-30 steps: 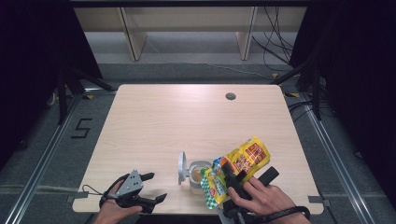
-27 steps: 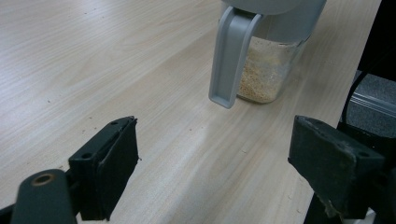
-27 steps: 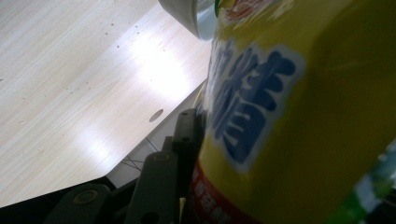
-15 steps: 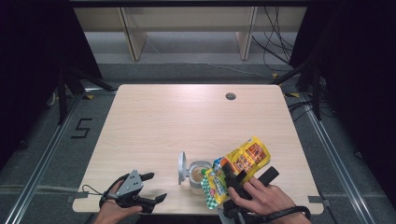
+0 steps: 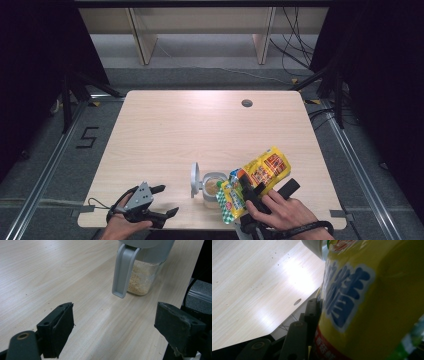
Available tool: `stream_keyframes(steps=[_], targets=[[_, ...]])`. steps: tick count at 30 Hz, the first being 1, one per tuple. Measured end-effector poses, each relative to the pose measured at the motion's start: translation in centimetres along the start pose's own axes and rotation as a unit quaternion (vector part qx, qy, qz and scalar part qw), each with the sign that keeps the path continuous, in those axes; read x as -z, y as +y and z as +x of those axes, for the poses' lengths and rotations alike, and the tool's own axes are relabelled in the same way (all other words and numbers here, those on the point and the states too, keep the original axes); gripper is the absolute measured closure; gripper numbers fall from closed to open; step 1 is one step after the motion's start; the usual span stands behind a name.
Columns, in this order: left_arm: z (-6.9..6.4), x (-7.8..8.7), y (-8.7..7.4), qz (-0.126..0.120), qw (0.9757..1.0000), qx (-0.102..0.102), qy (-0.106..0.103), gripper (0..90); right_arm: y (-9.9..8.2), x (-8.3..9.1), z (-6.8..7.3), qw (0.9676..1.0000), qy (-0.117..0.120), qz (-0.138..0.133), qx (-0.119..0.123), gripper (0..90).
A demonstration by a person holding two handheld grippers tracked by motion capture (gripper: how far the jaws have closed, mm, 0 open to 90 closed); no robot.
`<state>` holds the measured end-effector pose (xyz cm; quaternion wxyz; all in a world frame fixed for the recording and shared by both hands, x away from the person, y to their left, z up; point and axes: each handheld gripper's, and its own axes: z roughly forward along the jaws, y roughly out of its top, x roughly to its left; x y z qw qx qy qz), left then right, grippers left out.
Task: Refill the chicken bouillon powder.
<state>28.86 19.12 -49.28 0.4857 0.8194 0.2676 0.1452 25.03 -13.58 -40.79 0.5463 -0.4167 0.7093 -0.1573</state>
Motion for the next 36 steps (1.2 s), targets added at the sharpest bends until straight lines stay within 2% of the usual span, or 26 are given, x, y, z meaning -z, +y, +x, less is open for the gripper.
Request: stream_keyframes(steps=[5, 7, 9, 11, 15, 16, 21, 23, 27, 29, 36], targets=[[0.01, -0.01, -0.01, 0.0, 1.0, 0.001, 0.0, 15.2, -0.01, 0.04, 0.04, 1.0, 0.006, 0.004, -0.003, 70.7], [-0.18, -0.05, -0.08, 0.0, 0.9998, 0.017, -0.002, 15.2, 0.02, 0.04, -0.03, 1.0, 0.004, 0.002, -0.002, 70.7], [-0.12, 0.03, -0.06, 0.003, 0.9999, 0.011, 0.002, 15.2, 0.04, 0.01, -0.03, 1.0, -0.001, -0.001, -0.01, 70.8], [-0.18, -0.04, -0.07, -0.001, 0.9999, 0.016, 0.001, 15.2, 0.07, -0.01, 0.05, 0.9998, 0.0, -0.002, -0.019, 70.7], [-0.14, 0.0, -0.06, 0.002, 0.9999, 0.013, 0.002, 15.2, -0.01, -0.04, -0.1, 0.9999, 0.001, -0.001, -0.01, 70.8], [-0.18, -0.07, -0.08, -0.001, 0.9998, 0.018, -0.002, 15.2, -0.01, -0.04, -0.12, 1.0, 0.001, 0.0, -0.01, 70.8], [-0.18, -0.06, -0.08, -0.002, 0.9998, 0.018, -0.001, 15.2, 0.02, -0.03, -0.07, 0.9999, 0.002, -0.002, -0.015, 70.8], [-0.21, -0.09, -0.1, -0.002, 0.9998, 0.018, -0.001, 15.2, -0.03, -0.04, -0.13, 1.0, 0.004, -0.001, -0.007, 70.8], [-0.16, -0.05, -0.09, 0.002, 0.9999, 0.016, -0.002, 15.1, -0.05, -0.02, 0.05, 0.9999, 0.001, -0.002, -0.016, 70.9], [-0.19, -0.07, -0.09, 0.0, 0.9998, 0.018, -0.003, 15.2, -0.14, 0.05, -0.02, 1.0, 0.002, 0.001, -0.008, 70.9], [-0.19, -0.07, -0.08, -0.001, 0.9998, 0.018, -0.003, 15.2, -0.14, 0.05, 0.04, 1.0, 0.004, 0.001, -0.008, 70.9]])
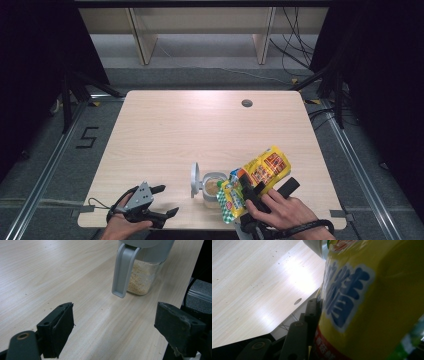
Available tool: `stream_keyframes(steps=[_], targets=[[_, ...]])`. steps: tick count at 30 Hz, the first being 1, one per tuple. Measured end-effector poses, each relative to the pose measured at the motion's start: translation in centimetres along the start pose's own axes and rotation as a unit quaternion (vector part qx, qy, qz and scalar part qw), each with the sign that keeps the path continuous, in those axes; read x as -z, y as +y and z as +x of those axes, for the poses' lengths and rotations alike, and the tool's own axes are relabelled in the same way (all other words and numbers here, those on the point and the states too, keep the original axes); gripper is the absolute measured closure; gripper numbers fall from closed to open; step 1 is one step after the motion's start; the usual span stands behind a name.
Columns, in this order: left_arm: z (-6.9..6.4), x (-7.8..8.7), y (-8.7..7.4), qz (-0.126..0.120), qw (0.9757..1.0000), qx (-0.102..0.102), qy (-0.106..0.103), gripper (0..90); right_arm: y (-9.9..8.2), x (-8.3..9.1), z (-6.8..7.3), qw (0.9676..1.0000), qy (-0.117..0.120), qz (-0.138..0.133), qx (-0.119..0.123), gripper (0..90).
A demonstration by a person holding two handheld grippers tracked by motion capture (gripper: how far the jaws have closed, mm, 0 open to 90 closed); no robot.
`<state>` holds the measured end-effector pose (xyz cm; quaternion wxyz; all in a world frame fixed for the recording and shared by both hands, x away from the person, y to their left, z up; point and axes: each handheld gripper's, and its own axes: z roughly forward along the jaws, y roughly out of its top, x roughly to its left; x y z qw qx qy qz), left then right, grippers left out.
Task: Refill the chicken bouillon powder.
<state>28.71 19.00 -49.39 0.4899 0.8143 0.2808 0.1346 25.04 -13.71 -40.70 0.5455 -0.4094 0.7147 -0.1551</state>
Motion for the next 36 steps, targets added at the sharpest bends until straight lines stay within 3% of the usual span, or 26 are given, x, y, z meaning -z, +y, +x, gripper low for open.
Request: stream_keyframes(steps=[20, 23, 24, 32, 34, 36], targets=[[0.01, 0.03, 0.01, 0.001, 1.0, -0.002, 0.002, 15.2, 0.1, -0.12, -0.07, 1.0, 0.0, -0.006, -0.003, 71.0], [0.12, 0.06, 0.06, 0.001, 0.9999, -0.012, 0.002, 15.2, 0.09, -0.03, 0.04, 1.0, -0.001, -0.002, -0.007, 71.1], [0.01, 0.06, 0.02, 0.001, 1.0, -0.003, 0.003, 15.2, 0.06, -0.03, 0.02, 1.0, 0.0, -0.002, -0.004, 71.1], [0.01, 0.01, 0.0, 0.001, 1.0, -0.001, 0.001, 15.2, -0.12, 0.01, 0.09, 1.0, 0.001, 0.002, 0.003, 71.1], [0.02, 0.03, 0.01, 0.001, 1.0, -0.002, 0.002, 15.2, -0.1, 0.01, 0.1, 1.0, 0.0, 0.001, 0.002, 71.1], [0.22, 0.05, 0.08, 0.001, 0.9999, -0.017, 0.0, 15.2, -0.1, 0.02, 0.13, 1.0, 0.0, 0.0, -0.002, 71.2]])
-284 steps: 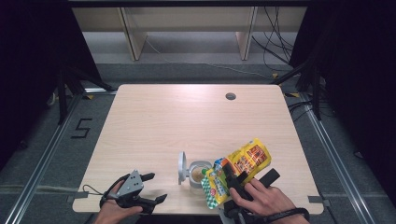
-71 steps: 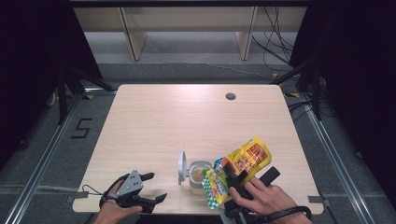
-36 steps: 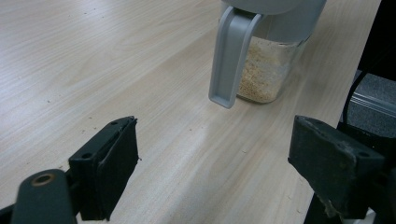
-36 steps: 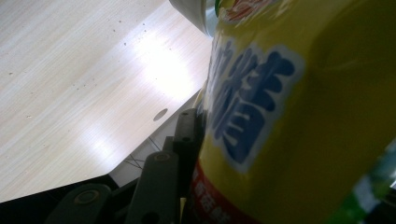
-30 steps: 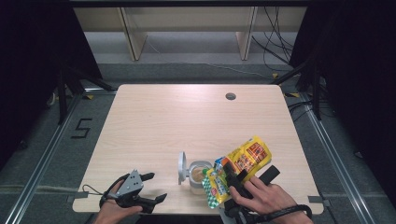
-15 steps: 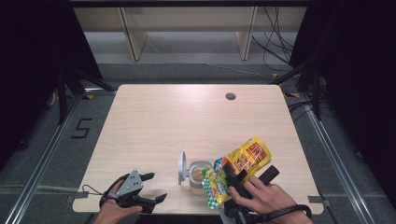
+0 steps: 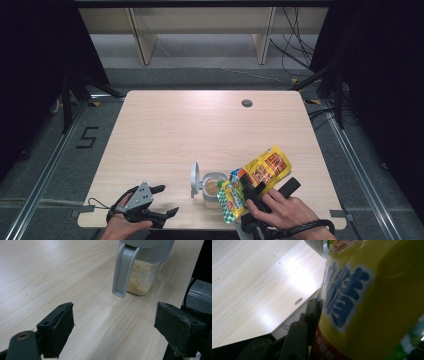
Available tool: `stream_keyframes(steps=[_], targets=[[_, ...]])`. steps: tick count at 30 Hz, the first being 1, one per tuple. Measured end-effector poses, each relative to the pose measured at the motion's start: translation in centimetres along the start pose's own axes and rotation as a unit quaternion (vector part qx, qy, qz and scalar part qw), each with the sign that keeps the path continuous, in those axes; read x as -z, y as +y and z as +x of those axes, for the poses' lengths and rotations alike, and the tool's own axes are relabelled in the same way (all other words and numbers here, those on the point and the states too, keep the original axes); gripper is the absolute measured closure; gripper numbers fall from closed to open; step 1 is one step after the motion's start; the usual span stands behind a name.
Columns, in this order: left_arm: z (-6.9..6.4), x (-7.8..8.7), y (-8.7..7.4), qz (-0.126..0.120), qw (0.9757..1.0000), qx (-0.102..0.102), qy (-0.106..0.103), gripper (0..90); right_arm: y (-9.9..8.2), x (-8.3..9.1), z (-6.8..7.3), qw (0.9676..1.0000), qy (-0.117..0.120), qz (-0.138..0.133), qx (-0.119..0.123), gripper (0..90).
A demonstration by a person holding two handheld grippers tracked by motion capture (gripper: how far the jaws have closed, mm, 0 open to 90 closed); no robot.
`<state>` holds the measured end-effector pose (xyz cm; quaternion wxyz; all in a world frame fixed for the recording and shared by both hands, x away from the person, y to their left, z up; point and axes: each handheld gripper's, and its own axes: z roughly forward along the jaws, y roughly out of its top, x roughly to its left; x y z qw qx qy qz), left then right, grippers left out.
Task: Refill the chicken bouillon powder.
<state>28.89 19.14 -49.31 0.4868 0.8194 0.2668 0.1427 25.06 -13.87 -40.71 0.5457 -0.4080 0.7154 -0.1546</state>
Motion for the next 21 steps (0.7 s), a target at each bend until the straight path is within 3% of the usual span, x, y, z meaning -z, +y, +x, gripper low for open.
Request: stream_keyframes(steps=[3, 4, 5, 6, 9, 12, 14, 19, 20, 21], targets=[[-0.01, 0.0, 0.0, 0.001, 1.0, 0.001, 0.0, 15.2, -0.01, -0.02, 0.06, 1.0, 0.005, 0.0, -0.004, 71.2], [-0.19, -0.03, -0.06, 0.0, 0.9999, 0.015, 0.001, 15.2, -0.04, -0.02, 0.04, 1.0, 0.006, -0.001, -0.002, 71.2], [-0.21, -0.02, -0.06, 0.0, 0.9999, 0.016, 0.002, 15.2, -0.06, -0.01, 0.04, 1.0, 0.006, 0.0, 0.0, 71.2], [-0.02, -0.01, 0.0, 0.0, 1.0, 0.001, 0.0, 15.2, -0.06, -0.01, 0.05, 1.0, 0.006, 0.0, 0.0, 71.2], [-0.01, -0.01, 0.0, 0.0, 1.0, 0.0, 0.0, 15.2, -0.18, 0.08, 0.06, 1.0, 0.002, 0.002, 0.006, 71.2], [-0.2, -0.04, -0.07, 0.0, 0.9999, 0.016, 0.001, 15.2, -0.28, 0.15, -0.03, 0.9999, 0.009, 0.004, 0.008, 71.2], [0.0, -0.02, 0.0, 0.0, 1.0, -0.001, 0.0, 15.2, -0.32, 0.15, -0.03, 0.9999, 0.01, 0.003, 0.009, 71.2], [-0.03, -0.05, -0.02, -0.001, 1.0, 0.0, 0.002, 15.2, -0.28, 0.14, 0.07, 0.9999, 0.009, 0.003, 0.007, 71.2], [-0.23, -0.08, -0.08, -0.001, 0.9999, 0.016, 0.003, 15.2, -0.14, 0.05, -0.01, 0.9999, 0.004, 0.0, 0.01, 71.2], [-0.23, -0.08, -0.08, -0.001, 0.9999, 0.016, 0.003, 15.2, -0.14, 0.05, -0.01, 0.9999, 0.004, 0.0, 0.01, 71.2]])
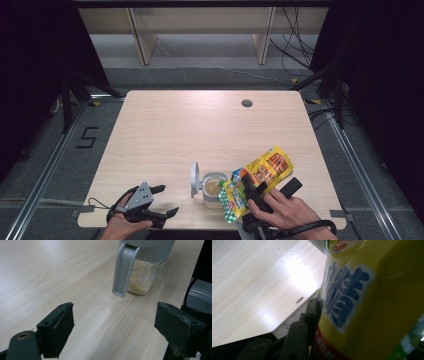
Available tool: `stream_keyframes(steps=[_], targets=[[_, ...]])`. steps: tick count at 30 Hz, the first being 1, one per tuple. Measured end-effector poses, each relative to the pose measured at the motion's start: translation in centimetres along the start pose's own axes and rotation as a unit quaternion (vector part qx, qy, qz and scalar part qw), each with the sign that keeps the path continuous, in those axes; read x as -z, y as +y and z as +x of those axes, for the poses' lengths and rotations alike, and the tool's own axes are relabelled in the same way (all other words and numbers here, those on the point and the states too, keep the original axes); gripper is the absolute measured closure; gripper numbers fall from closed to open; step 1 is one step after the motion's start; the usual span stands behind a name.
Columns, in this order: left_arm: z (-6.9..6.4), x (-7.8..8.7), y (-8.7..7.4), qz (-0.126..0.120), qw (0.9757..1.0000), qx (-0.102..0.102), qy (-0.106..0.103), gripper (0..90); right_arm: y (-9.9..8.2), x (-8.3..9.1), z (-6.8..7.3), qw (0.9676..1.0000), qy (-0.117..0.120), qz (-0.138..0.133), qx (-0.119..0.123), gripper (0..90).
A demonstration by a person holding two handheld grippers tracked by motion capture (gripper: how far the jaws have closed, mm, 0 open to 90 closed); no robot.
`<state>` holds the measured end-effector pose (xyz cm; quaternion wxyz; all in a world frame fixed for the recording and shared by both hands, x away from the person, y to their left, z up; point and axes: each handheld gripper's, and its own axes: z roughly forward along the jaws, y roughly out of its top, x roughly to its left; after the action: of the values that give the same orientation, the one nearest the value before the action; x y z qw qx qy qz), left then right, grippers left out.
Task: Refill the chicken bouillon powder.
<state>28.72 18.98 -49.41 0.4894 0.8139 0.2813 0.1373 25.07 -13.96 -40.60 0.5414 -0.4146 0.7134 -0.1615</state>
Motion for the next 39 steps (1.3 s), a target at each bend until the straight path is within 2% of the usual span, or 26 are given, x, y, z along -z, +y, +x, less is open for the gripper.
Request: stream_keyframes(steps=[3, 4, 13, 15, 21, 25, 27, 29, 30, 33, 34, 37, 39], targets=[[0.04, 0.05, 0.02, 0.002, 1.0, -0.002, -0.001, 15.2, 0.23, -0.02, -0.04, 1.0, 0.002, -0.002, -0.001, 71.2], [0.22, 0.07, 0.08, 0.001, 0.9999, -0.016, -0.002, 15.2, 0.27, -0.04, -0.06, 1.0, 0.0, -0.002, -0.001, 71.2], [0.21, 0.06, 0.08, 0.001, 0.9999, -0.016, -0.002, 15.2, 0.24, -0.06, -0.06, 1.0, 0.002, -0.002, -0.001, 71.2], [-0.02, 0.01, -0.01, 0.001, 1.0, 0.0, 0.0, 15.2, 0.17, -0.01, -0.04, 1.0, 0.003, -0.001, -0.002, 71.2], [0.0, 0.02, 0.0, 0.001, 1.0, -0.001, 0.0, 15.2, 0.03, -0.02, -0.08, 1.0, 0.007, 0.0, -0.001, 71.3], [-0.01, 0.03, 0.0, 0.002, 1.0, 0.0, -0.002, 15.2, 0.11, -0.09, 0.02, 0.9999, 0.003, -0.002, -0.01, 71.3], [0.0, 0.04, -0.01, 0.003, 1.0, 0.0, -0.002, 15.2, 0.1, -0.13, -0.06, 1.0, 0.0, -0.006, -0.005, 71.3], [-0.01, 0.0, -0.03, 0.001, 1.0, 0.0, -0.001, 15.2, 0.13, -0.11, 0.04, 0.9999, 0.003, -0.002, -0.012, 71.3], [-0.01, 0.01, -0.02, 0.002, 1.0, -0.001, -0.001, 15.2, 0.08, -0.08, -0.1, 1.0, 0.006, -0.001, 0.0, 71.3], [0.0, 0.04, 0.01, 0.006, 1.0, 0.001, -0.003, 15.2, 0.09, -0.1, 0.05, 0.9999, 0.003, -0.003, -0.01, 71.3], [-0.01, 0.0, -0.02, 0.001, 1.0, 0.0, -0.001, 15.2, 0.05, -0.04, -0.08, 1.0, 0.006, -0.001, 0.0, 71.3], [-0.01, 0.0, -0.02, 0.002, 1.0, 0.0, -0.001, 15.2, 0.05, -0.05, -0.09, 1.0, 0.001, -0.005, 0.0, 71.3], [0.02, 0.02, -0.01, 0.004, 1.0, -0.003, 0.0, 15.2, 0.04, -0.01, -0.08, 1.0, 0.008, -0.001, 0.0, 71.3]])
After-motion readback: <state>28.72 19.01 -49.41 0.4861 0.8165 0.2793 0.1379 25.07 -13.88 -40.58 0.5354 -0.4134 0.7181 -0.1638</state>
